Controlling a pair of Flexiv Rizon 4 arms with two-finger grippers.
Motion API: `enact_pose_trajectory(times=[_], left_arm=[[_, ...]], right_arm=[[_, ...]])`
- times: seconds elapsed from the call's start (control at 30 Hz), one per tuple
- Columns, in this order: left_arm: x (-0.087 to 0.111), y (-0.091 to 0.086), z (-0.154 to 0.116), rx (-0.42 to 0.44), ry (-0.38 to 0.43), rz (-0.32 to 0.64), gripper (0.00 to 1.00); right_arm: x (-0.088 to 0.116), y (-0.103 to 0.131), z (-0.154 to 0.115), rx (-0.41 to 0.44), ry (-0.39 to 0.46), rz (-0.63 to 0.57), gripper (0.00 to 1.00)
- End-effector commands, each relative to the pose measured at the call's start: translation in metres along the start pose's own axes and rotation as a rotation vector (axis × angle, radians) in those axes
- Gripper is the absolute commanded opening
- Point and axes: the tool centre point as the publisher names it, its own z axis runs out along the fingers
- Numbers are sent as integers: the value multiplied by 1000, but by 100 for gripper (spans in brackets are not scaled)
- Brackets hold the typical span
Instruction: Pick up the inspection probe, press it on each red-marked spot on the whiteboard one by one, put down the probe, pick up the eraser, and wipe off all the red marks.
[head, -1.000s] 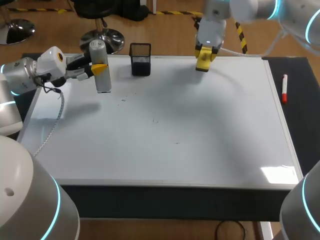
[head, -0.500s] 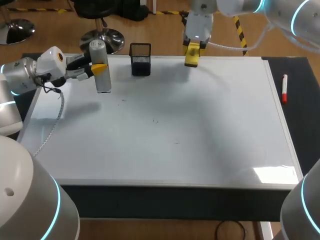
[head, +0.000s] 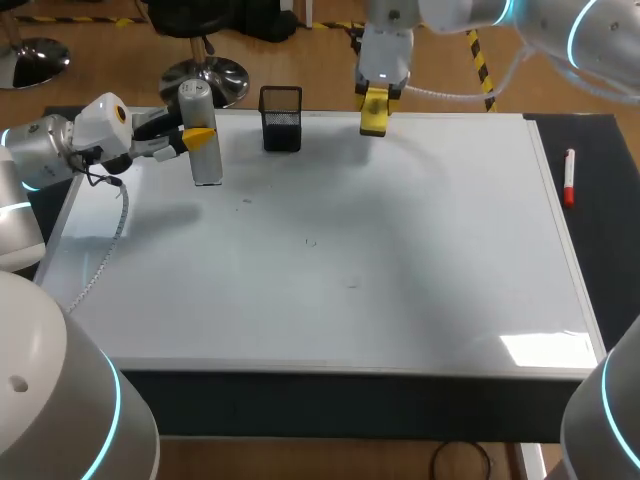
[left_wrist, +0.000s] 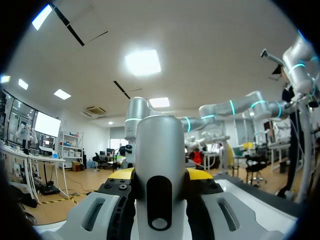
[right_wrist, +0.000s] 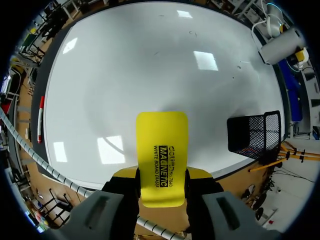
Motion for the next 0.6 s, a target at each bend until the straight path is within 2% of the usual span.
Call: enact_pose_trajectory(times=[0.03, 0.13, 0.17, 0.23, 0.3, 0.33, 0.6], left_arm=[[1, -1, 0, 0, -2, 2, 0], [1, -1, 0, 0, -2, 2, 0], [1, -1, 0, 0, -2, 2, 0], [1, -1, 0, 0, -2, 2, 0], [1, -1, 0, 0, -2, 2, 0], [1, -1, 0, 0, -2, 2, 0], [1, -1, 0, 0, -2, 2, 0]], right_arm=[[-1, -2, -1, 0, 7, 3, 0], [-1, -1, -4, 17, 47, 26, 0], [-1, 0, -6, 18, 35, 21, 100], [0, 3, -12, 40, 28, 26, 100], [3, 13, -22, 77, 16, 39, 94], [3, 13, -22, 77, 16, 39, 100], [3, 13, -22, 77, 16, 39, 100]])
